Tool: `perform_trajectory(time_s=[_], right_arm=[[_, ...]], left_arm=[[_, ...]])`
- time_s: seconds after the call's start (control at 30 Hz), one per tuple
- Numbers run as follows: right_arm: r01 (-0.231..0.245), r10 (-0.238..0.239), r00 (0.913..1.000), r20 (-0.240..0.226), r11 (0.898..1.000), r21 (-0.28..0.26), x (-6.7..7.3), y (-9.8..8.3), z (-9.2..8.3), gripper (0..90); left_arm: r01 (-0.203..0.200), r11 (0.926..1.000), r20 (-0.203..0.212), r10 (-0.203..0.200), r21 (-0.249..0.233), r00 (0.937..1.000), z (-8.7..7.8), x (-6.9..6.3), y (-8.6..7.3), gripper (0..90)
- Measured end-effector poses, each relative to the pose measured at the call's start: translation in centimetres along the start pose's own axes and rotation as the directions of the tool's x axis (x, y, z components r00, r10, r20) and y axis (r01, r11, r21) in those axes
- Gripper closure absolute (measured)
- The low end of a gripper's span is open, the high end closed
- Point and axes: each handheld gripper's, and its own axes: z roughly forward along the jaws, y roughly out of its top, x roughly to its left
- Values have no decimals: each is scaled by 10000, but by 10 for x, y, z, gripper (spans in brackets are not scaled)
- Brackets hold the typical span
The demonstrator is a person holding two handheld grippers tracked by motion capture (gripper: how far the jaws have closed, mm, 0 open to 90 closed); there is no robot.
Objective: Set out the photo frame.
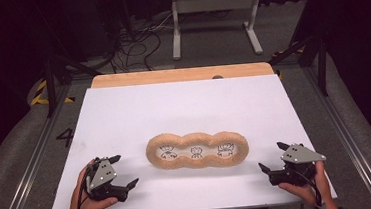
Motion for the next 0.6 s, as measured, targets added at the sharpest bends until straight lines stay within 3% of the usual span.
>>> perform_trajectory(time_s=[0.23,0.5,0.6], right_arm=[[-284,280,9989,388,9995,105,-6,-11,-2,116],[-564,557,9963,647,9984,90,-13,-19,-6,108],[-617,615,9957,698,9981,16,-14,-21,-9,108]], left_arm=[[963,9949,-135,-967,-303,9952,-14,12,-17,77],[1170,9928,-392,-1179,-250,9922,-19,19,-30,76],[1436,9890,-396,-1450,-354,9886,-22,22,-36,74]])
